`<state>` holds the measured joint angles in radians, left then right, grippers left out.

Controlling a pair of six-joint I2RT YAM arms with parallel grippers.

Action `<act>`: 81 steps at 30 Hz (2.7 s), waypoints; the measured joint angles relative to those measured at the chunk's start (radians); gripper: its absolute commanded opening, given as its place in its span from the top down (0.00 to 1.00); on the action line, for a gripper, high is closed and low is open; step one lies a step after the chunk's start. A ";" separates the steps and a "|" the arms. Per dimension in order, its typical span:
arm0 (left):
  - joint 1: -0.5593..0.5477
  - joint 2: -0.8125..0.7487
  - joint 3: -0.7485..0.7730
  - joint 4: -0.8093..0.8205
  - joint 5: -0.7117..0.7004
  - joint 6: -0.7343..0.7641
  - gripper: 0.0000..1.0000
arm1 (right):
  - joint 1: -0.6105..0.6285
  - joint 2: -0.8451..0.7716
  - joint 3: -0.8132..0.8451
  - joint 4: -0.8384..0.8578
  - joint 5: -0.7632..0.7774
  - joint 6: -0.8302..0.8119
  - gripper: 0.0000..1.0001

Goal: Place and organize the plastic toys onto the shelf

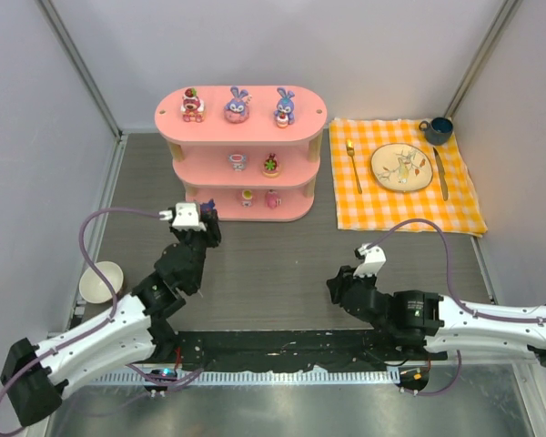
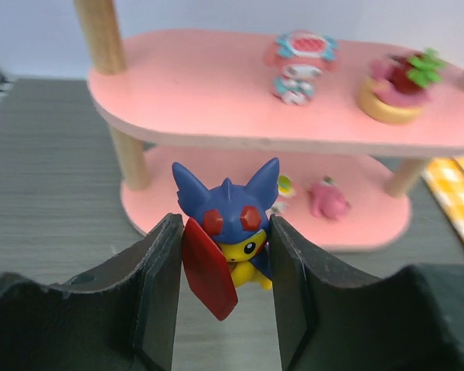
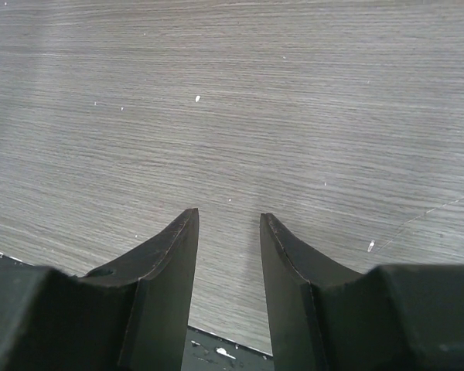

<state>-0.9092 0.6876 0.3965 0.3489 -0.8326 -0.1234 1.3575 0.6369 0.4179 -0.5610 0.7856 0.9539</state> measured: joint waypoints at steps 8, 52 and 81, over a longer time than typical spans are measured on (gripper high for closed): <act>0.441 0.135 0.172 -0.031 0.330 -0.036 1.00 | 0.000 0.031 0.033 0.005 0.023 -0.051 0.56; 0.597 0.506 0.289 0.234 0.727 0.039 1.00 | -0.072 0.091 0.056 0.031 0.041 -0.145 0.56; 0.597 0.608 0.212 0.466 0.709 0.116 1.00 | -0.139 0.105 0.058 0.068 -0.024 -0.193 0.54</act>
<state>-0.3119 1.2957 0.6090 0.8146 -0.1234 -0.0071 1.2182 0.7422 0.4755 -0.4934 0.7612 0.7605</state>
